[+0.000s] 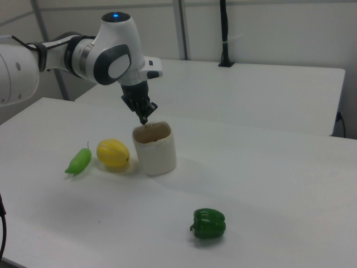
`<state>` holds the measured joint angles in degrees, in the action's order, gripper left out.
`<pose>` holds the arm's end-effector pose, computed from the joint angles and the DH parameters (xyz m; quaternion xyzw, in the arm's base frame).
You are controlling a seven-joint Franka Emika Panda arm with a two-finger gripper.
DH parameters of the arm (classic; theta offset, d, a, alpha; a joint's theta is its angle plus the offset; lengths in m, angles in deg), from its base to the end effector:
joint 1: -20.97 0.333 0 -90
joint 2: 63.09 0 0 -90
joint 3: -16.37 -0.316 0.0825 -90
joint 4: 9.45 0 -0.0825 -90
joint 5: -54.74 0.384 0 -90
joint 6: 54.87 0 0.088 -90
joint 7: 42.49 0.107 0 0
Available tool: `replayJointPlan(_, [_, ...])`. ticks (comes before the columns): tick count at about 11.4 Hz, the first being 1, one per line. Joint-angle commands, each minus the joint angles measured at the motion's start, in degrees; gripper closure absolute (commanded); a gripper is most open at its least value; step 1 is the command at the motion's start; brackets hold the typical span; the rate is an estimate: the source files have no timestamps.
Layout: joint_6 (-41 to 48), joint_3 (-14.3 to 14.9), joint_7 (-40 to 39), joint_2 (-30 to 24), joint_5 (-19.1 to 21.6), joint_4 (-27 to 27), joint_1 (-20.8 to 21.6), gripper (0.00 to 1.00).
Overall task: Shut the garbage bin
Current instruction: 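Press the gripper down on the lid to seat it shut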
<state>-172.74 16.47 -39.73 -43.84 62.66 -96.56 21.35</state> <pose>0.6814 0.0109 0.4883 -0.9918 0.0474 -0.0983 0.0663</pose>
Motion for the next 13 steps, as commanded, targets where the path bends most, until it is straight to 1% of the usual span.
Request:
replayJointPlan(1, [3.17, 0.26, -0.92, -0.54, -2.72, -1.05, -0.11, 1.00])
replayJointPlan(3, [2.64, 0.26, -1.18, -0.18, -3.69, -0.96, -1.15, 1.00])
replayJointPlan(6, [2.20, 0.26, -1.18, 1.48, -5.27, -0.96, -1.25, 1.00])
replayJointPlan(11, [2.02, 0.26, -1.89, 4.12, -6.33, -0.79, -1.87, 1.00])
replayJointPlan(13, [-0.95, 0.26, -1.63, 4.83, -6.33, -0.96, -1.78, 1.00])
